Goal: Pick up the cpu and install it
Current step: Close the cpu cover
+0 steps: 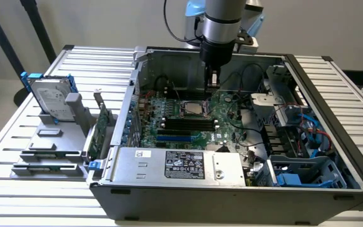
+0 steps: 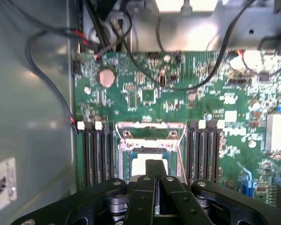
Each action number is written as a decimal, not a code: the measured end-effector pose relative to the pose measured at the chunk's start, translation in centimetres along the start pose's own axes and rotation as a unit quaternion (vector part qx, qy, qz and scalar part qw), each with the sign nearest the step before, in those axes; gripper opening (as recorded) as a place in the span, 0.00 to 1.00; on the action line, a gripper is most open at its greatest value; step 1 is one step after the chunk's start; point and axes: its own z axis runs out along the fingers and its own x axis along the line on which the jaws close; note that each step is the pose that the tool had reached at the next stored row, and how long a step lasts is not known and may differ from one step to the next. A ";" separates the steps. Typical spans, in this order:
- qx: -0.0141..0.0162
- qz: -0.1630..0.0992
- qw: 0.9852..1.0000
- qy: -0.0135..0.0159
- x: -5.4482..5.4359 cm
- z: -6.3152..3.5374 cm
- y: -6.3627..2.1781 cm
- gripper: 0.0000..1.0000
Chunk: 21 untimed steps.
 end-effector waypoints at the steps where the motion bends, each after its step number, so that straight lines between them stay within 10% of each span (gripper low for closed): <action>1: 0.000 0.000 1.000 0.000 0.0 -0.36 0.47 0.11; 11: 0.001 0.000 1.000 0.001 0.1 -1.14 4.57 0.11; 21: 0.001 -0.006 1.000 0.004 0.1 0.44 5.23 0.11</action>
